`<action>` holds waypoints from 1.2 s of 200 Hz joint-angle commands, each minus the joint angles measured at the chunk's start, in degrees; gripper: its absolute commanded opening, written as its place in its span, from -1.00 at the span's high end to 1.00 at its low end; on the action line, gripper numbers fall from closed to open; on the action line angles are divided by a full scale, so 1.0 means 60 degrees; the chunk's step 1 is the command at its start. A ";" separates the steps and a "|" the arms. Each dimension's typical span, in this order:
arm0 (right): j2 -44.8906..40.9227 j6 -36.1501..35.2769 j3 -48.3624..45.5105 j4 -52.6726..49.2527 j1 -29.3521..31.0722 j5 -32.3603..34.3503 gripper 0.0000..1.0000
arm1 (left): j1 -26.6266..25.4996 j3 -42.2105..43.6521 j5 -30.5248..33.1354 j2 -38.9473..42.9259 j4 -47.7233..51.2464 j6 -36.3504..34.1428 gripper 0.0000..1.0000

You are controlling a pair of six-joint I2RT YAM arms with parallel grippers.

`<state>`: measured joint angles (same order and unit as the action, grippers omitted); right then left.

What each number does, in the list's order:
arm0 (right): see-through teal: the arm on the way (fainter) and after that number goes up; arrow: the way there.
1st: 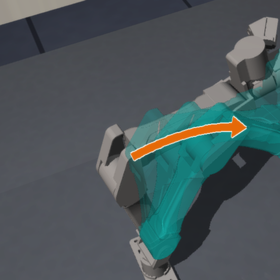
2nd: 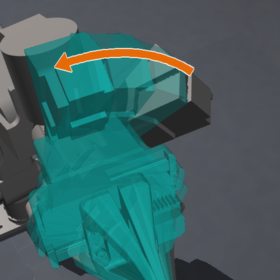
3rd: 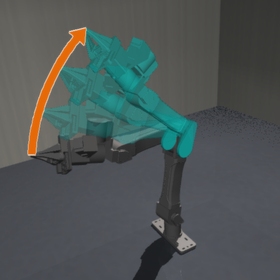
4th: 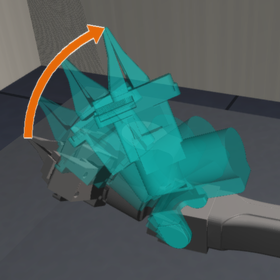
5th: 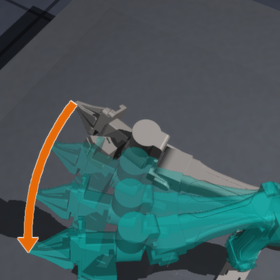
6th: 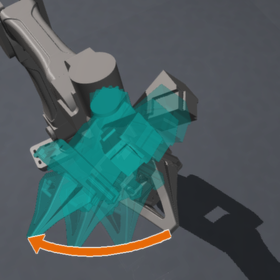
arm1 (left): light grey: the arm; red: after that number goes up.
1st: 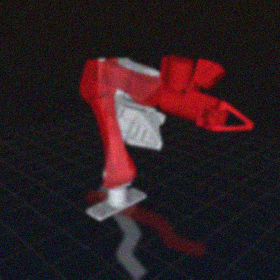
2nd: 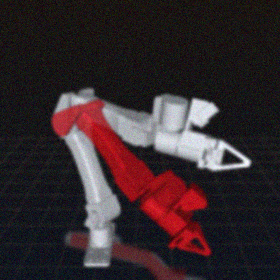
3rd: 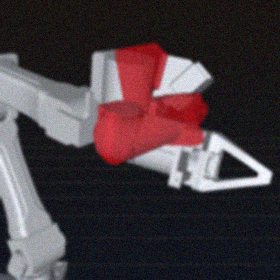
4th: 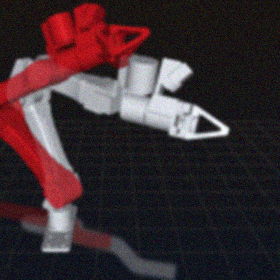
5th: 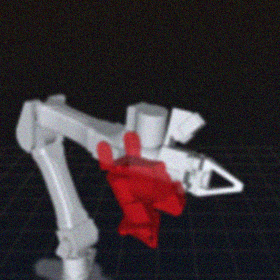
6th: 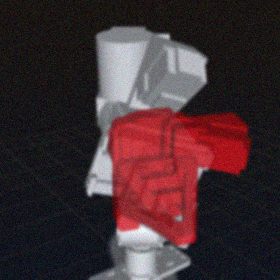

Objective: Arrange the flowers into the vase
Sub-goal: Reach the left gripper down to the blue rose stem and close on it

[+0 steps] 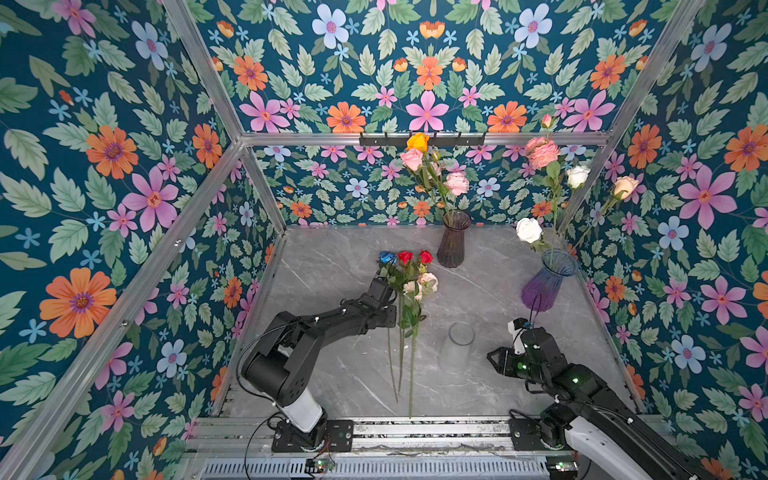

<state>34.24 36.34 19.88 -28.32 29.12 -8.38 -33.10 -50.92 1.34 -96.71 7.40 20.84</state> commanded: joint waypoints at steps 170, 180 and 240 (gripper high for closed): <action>-0.0579 -0.0084 -0.0161 0.0153 0.0001 0.0155 0.12 | 0.0075 -0.1022 0.0510 -0.0596 0.2726 -0.0763 1.00; -0.0616 -0.0087 -0.0170 0.0147 0.0002 0.0181 0.12 | 0.0097 -0.0971 0.0494 -0.0404 0.2683 -0.0707 1.00; -0.0667 -0.0080 -0.0177 0.0120 0.0005 0.0192 0.12 | 0.0192 -0.1021 0.0552 0.1512 0.2828 -0.0524 1.00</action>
<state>30.22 36.34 18.81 -28.45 29.12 -7.38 -32.14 -56.21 4.73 -90.21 22.35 17.06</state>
